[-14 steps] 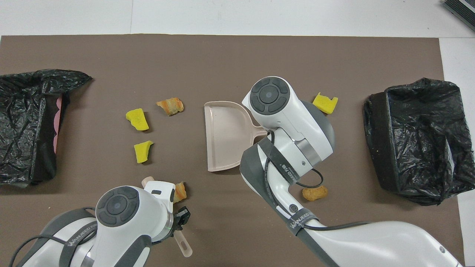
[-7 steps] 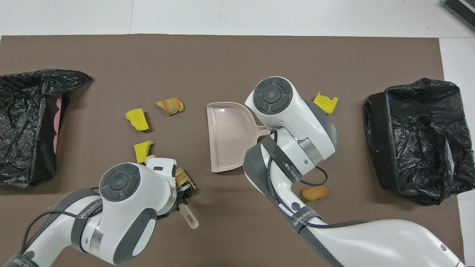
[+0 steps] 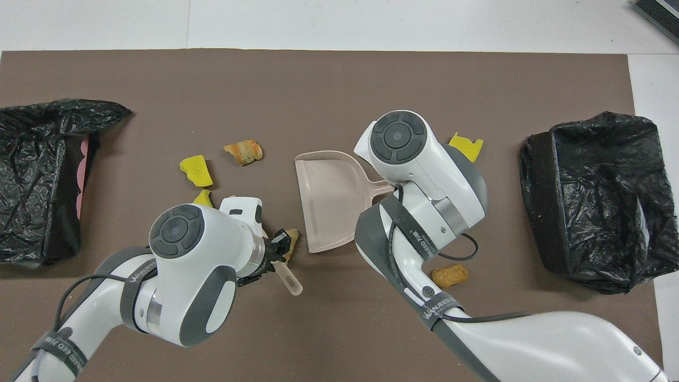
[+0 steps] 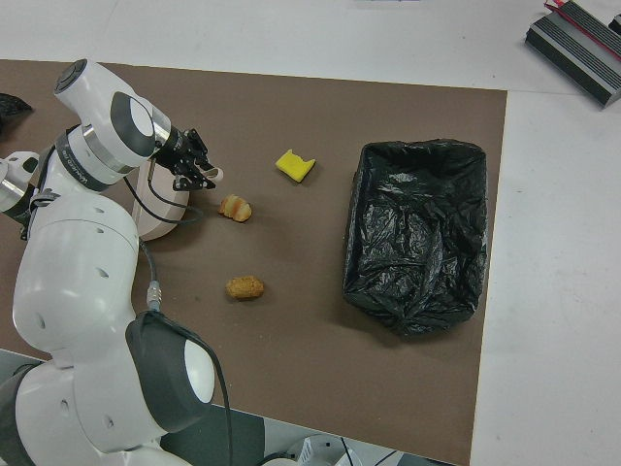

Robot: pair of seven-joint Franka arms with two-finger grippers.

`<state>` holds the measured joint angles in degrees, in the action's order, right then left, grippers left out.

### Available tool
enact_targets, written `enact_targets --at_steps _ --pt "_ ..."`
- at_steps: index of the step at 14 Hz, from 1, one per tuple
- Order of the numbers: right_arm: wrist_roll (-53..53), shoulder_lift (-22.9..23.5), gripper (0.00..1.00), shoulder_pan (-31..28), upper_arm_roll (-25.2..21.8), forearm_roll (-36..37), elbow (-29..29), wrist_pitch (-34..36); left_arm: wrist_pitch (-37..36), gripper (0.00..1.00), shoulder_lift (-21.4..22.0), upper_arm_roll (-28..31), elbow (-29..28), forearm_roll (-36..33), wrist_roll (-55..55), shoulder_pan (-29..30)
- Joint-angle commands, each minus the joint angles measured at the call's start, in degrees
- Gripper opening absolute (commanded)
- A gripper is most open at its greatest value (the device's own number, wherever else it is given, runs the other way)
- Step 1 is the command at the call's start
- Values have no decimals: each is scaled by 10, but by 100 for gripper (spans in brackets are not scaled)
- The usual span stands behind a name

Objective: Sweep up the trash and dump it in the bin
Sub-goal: 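Grasp the pink brush handle with the left gripper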

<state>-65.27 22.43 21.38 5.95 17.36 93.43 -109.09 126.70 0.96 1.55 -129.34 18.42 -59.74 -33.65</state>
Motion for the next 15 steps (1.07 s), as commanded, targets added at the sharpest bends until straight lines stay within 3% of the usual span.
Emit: enact_targets --at_steps 1,3,9,12,15 --pt "-33 -19 0 -6 4 12 25 -8 -2 0 -33 -5 53 21 9 7" --pt "-34 -19 0 -6 4 12 25 -9 -50 0 -44 -1 85 21 8 10" --pt "-33 -19 0 -6 4 11 24 -11 -155 0 -11 20 88 -35 38 35" --pt "-28 -19 0 -6 4 11 24 -10 -180 0 -10 49 108 -101 93 36" --pt "-27 -19 0 -6 4 11 24 -9 -208 0 -11 85 144 -111 173 37"
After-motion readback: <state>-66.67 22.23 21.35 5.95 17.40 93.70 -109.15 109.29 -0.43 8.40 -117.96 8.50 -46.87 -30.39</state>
